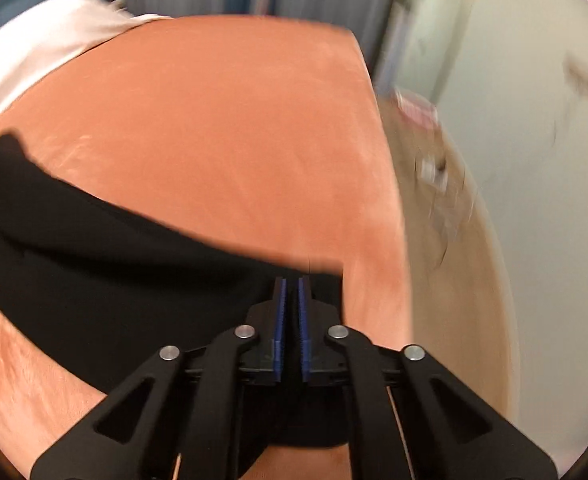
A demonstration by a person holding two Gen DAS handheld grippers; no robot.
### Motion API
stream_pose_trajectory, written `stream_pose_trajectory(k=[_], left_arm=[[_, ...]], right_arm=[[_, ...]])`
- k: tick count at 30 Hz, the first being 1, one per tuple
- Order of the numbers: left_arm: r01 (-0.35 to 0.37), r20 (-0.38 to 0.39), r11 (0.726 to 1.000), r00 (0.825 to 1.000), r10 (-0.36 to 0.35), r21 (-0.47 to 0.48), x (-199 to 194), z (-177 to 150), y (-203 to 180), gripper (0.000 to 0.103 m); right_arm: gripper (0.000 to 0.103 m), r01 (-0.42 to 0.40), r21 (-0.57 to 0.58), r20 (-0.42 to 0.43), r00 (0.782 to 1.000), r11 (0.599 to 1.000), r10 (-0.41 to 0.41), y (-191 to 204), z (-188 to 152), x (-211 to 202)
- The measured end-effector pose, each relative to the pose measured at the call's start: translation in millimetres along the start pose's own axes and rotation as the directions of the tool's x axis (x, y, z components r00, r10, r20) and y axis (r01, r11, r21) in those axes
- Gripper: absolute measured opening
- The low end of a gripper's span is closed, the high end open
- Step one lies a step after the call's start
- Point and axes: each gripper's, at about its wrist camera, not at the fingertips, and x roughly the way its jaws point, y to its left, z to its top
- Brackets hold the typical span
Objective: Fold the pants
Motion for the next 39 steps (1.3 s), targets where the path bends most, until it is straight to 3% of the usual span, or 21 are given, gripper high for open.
stream_pose_trajectory(k=[1, 2, 4, 5, 7, 9, 12, 13, 14, 16, 21, 22, 23, 25, 26, 28, 30, 32, 34, 36, 39], left_arm=[[0.006, 0.006, 1.0, 1.0, -0.006, 0.016, -2, 2, -13, 0.075], [0.016, 0.013, 0.999, 1.0, -0.016, 0.036, -6, 2, -24, 0.075], [0.041, 0.024, 0.997, 0.999, -0.043, 0.068, -12, 0, -46, 0.075], [0.059, 0.027, 0.995, 0.998, -0.061, 0.081, -13, -1, -54, 0.076], [0.11, 0.023, 0.989, 0.993, -0.113, 0.097, -14, -6, -76, 0.076], [0.154, 0.003, 0.981, 0.988, -0.156, 0.114, -13, -9, -98, 0.076], [0.185, -0.02, 0.97, 0.983, -0.184, 0.16, -11, -14, -128, 0.076], [0.192, -0.024, 0.966, 0.981, -0.19, 0.176, -14, -18, -142, 0.076], [0.195, -0.025, 0.963, 0.981, -0.194, 0.187, -15, -19, -149, 0.076], [0.216, -0.022, 0.956, 0.976, -0.217, 0.2, -17, -21, -162, 0.076], [0.279, -0.023, 0.937, 0.959, -0.281, 0.209, -27, -33, -171, 0.081], [0.275, -0.021, 0.937, 0.961, -0.277, 0.215, -29, -37, -171, 0.086], [0.262, -0.018, 0.939, 0.964, -0.265, 0.223, -27, -40, -168, 0.086], [0.209, -0.023, 0.952, 0.978, -0.209, 0.222, -20, -42, -161, 0.086], [0.2, -0.032, 0.957, 0.98, -0.198, 0.21, -16, -41, -154, 0.086], [0.211, -0.054, 0.963, 0.977, -0.205, 0.166, -10, -41, -138, 0.086], [0.222, -0.064, 0.967, 0.974, -0.215, 0.127, -5, -40, -122, 0.086], [0.221, -0.067, 0.969, 0.974, -0.215, 0.11, 2, -38, -112, 0.086], [0.219, -0.079, 0.972, 0.974, -0.213, 0.088, 14, -37, -105, 0.086], [0.219, -0.098, 0.974, 0.972, -0.213, 0.054, 27, -36, -97, 0.086], [0.204, -0.128, 0.979, 0.971, -0.204, -0.012, 52, -33, -79, 0.086]], right_arm=[[0.001, 0.029, -0.011, 0.115, 0.993, 1.0, -0.028, -4, 9, -31], [0.001, 0.105, -0.06, 0.281, 0.956, 0.993, -0.084, -4, 11, -74], [0.001, 0.229, -0.159, 0.38, 0.912, 0.96, -0.155, 3, -12, -101], [0.002, 0.239, -0.171, 0.335, 0.926, 0.956, -0.172, 0, -24, -93], [0.015, 0.239, -0.188, 0.127, 0.968, 0.953, -0.217, -12, -77, -58], [0.016, 0.271, -0.148, 0.0, 0.962, 0.951, -0.274, -22, -124, -44], [0.019, 0.071, 0.197, -0.012, 0.997, 0.978, -0.07, -40, -135, -68], [0.031, 0.008, 0.259, 0.01, 1.0, 0.966, -0.012, -40, -131, -71], [0.053, -0.084, 0.354, 0.035, 0.996, 0.931, 0.077, -39, -120, -74], [0.065, -0.172, 0.42, 0.048, 0.985, 0.891, 0.167, -31, -105, -67], [0.065, -0.157, 0.486, -0.101, 0.967, 0.86, 0.233, -16, -81, 2], [0.049, -0.161, 0.493, -0.127, 0.959, 0.855, 0.253, -8, -82, 12], [0.018, -0.193, 0.498, -0.147, 0.942, 0.846, 0.301, -8, -78, 27], [0.006, -0.157, 0.457, -0.197, 0.942, 0.876, 0.272, 2, -65, 36], [0.005, -0.15, 0.429, -0.173, 0.954, 0.891, 0.244, 1, -53, 31], [0.005, -0.176, 0.384, 0.02, 0.983, 0.906, 0.182, -9, -21, -22], [0.006, -0.1, 0.302, 0.109, 0.992, 0.948, 0.07, -16, -13, -47], [0.015, -0.014, 0.271, -0.022, 1.0, 0.963, 0.021, -27, -29, -12], [0.015, 0.114, 0.323, -0.294, 0.956, 0.94, -0.015, -39, -72, 40], [0.015, 0.168, 0.354, -0.287, 0.956, 0.92, -0.064, -43, -92, 34], [0.017, 0.129, 0.448, -0.174, 0.983, 0.885, -0.055, -32, -95, -9]])
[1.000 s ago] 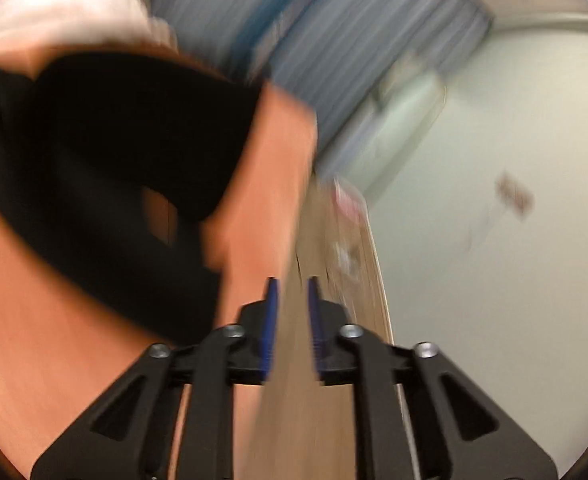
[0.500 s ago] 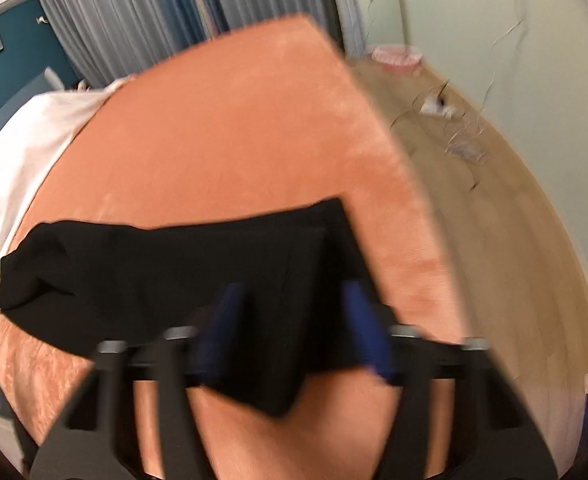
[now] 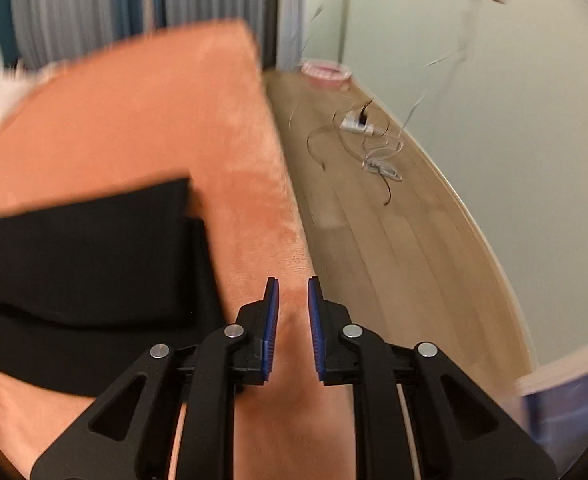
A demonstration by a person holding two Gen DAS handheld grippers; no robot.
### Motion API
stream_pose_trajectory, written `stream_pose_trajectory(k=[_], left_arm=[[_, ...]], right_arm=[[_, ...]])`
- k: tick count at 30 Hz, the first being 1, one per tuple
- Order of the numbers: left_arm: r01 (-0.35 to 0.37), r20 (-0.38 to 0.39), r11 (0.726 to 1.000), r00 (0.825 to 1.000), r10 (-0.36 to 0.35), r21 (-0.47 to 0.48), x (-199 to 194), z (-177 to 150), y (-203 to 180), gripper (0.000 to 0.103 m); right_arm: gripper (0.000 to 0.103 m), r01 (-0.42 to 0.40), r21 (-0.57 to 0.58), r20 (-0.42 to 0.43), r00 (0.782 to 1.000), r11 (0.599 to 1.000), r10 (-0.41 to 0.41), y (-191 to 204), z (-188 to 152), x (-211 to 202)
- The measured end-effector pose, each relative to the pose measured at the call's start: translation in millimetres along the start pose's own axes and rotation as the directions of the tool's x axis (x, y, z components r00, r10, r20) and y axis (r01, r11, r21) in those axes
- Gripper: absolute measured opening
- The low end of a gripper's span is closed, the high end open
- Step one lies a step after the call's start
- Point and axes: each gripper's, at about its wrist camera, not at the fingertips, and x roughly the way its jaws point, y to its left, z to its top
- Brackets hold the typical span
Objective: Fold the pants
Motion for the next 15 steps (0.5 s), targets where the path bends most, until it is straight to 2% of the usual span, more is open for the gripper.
stream_pose_trajectory(k=[1, 3, 5, 7, 8, 9, 10, 11, 12, 13, 15], left_arm=[[0.01, -0.011, 0.999, 1.0, -0.011, -0.044, 7, 3, 11, 0.086], [0.053, -0.01, 0.991, 0.998, -0.054, -0.125, 15, 9, 29, 0.086], [0.087, 0.018, 0.983, 0.996, -0.085, -0.16, 12, 13, 40, 0.086], [0.098, 0.059, 0.982, 0.994, -0.089, -0.159, 4, 14, 46, 0.086], [0.094, 0.071, 0.984, 0.994, -0.084, -0.154, 1, 13, 47, 0.086], [0.09, 0.078, 0.985, 0.994, -0.079, -0.148, -1, 13, 50, 0.086], [0.092, 0.079, 0.985, 0.994, -0.082, -0.145, -2, 12, 54, 0.086], [0.097, 0.074, 0.984, 0.993, -0.087, -0.148, -2, 11, 57, 0.086], [0.101, 0.065, 0.983, 0.994, -0.092, -0.152, -1, 11, 61, 0.086], [0.105, 0.059, 0.982, 0.994, -0.097, -0.159, 0, 11, 67, 0.086], [0.102, 0.05, 0.982, 0.994, -0.095, -0.159, 4, 12, 78, 0.086]], right_arm=[[0.017, -0.029, -0.009, 0.023, 0.999, 1.0, 0.029, 14, -2, -11], [0.017, -0.146, -0.073, 0.022, 0.989, 0.987, 0.148, 56, -11, -39], [0.017, -0.267, -0.116, -0.01, 0.964, 0.957, 0.267, 96, -20, -50], [0.017, -0.439, -0.13, -0.102, 0.898, 0.889, 0.428, 162, -38, -54], [0.024, -0.496, -0.107, -0.135, 0.866, 0.862, 0.482, 187, -43, -49], [0.027, -0.582, -0.042, -0.174, 0.805, 0.812, 0.568, 219, -51, -42], [0.028, -0.635, 0.013, -0.196, 0.756, 0.773, 0.624, 244, -55, -35], [0.028, -0.685, 0.075, -0.219, 0.698, 0.725, 0.682, 277, -63, -31], [0.028, -0.701, 0.096, -0.23, 0.675, 0.707, 0.7, 303, -65, -25], [0.028, -0.7, 0.101, -0.232, 0.674, 0.707, 0.701, 319, -69, -31], [0.029, -0.704, 0.141, -0.249, 0.656, 0.696, 0.713, 364, -79, -31]])
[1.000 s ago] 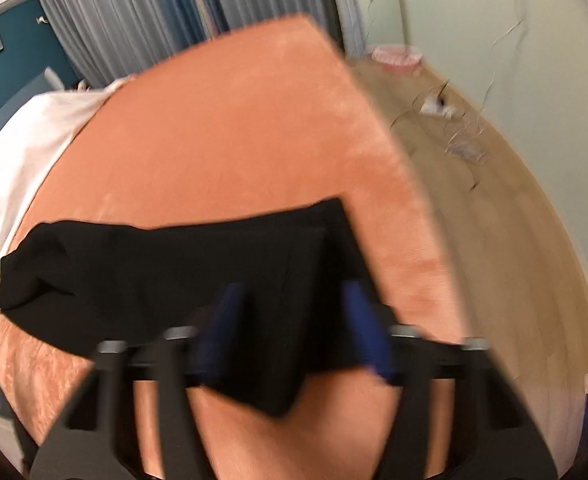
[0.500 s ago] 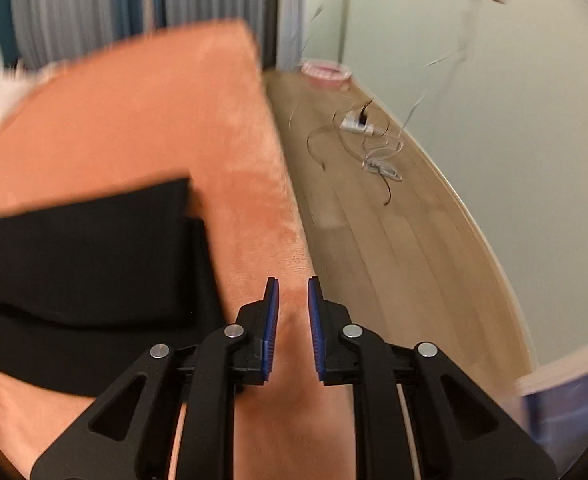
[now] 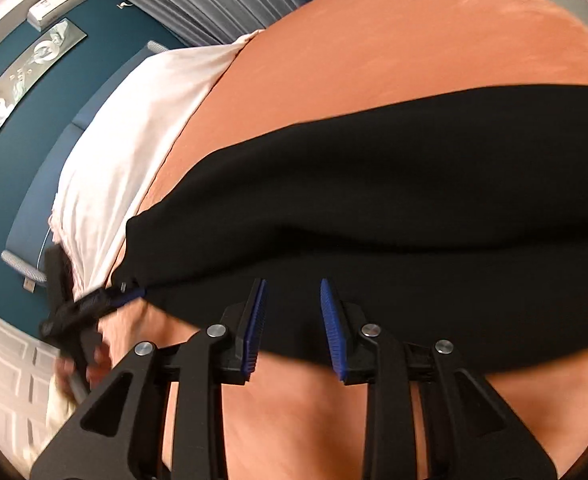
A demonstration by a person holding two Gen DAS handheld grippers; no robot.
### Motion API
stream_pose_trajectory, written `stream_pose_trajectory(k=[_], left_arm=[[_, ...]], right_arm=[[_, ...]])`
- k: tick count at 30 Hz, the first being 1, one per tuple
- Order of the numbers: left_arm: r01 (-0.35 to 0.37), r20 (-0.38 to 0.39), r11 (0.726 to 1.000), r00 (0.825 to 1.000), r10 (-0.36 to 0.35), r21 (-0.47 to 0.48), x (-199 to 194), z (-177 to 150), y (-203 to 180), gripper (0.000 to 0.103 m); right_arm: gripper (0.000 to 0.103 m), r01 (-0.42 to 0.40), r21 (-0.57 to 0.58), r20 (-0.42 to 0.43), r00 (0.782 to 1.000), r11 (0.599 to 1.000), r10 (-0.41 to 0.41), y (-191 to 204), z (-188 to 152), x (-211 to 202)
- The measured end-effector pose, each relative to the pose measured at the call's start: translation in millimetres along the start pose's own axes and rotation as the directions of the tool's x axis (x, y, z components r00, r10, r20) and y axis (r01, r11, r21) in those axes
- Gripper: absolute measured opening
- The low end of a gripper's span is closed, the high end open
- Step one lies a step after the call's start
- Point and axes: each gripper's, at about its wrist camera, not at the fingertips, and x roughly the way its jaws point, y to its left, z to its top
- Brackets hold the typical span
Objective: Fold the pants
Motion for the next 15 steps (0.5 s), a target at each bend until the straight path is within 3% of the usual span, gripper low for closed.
stream_pose_trajectory(k=[3, 5, 6, 7, 8, 9, 11, 13, 15], left_arm=[[-0.011, -0.01, 1.0, 1.0, 0.011, 0.002, -1, 10, 21, 0.086], [0.005, -0.009, 1.0, 1.0, -0.005, -0.02, -2, 18, 37, 0.086], [0.013, -0.007, 0.999, 1.0, -0.013, -0.048, -1, 23, 48, 0.086], [0.023, -0.006, 0.998, 1.0, -0.023, -0.066, 1, 26, 55, 0.086], [0.036, -0.01, 0.997, 0.999, -0.036, -0.072, 5, 29, 60, 0.083], [0.037, -0.023, 0.997, 0.999, -0.038, -0.065, 12, 35, 66, 0.08], [-0.005, -0.024, 0.999, 1.0, 0.004, -0.033, 14, 39, 69, 0.052], [-0.013, -0.011, 1.0, 1.0, 0.013, 0.012, 6, 45, 69, 0.041], [-0.058, 0.0, 0.998, 0.998, 0.058, 0.019, -1, 47, 83, 0.041]], right_arm=[[0.034, -0.008, 0.069, -0.026, 1.0, 0.998, 0.009, 11, -3, 40], [0.043, 0.007, 0.055, 0.023, 1.0, 0.998, -0.008, 31, -5, 46], [0.043, 0.006, 0.07, 0.043, 0.999, 0.998, -0.009, 36, -3, 48], [0.03, 0.0, 0.084, 0.058, 0.998, 0.996, -0.005, 31, 8, 51], [0.003, 0.005, 0.104, 0.07, 0.997, 0.995, -0.012, 32, 11, 55], [0.004, 0.006, 0.134, 0.069, 0.997, 0.991, -0.016, 31, 13, 57], [0.003, -0.012, 0.129, 0.092, 0.996, 0.992, 0.0, 42, 3, 43], [0.003, -0.037, 0.072, 0.12, 0.992, 0.997, 0.028, 62, -20, 16], [0.006, 0.023, 0.033, 0.108, 0.994, 0.999, -0.026, 64, -39, 10]])
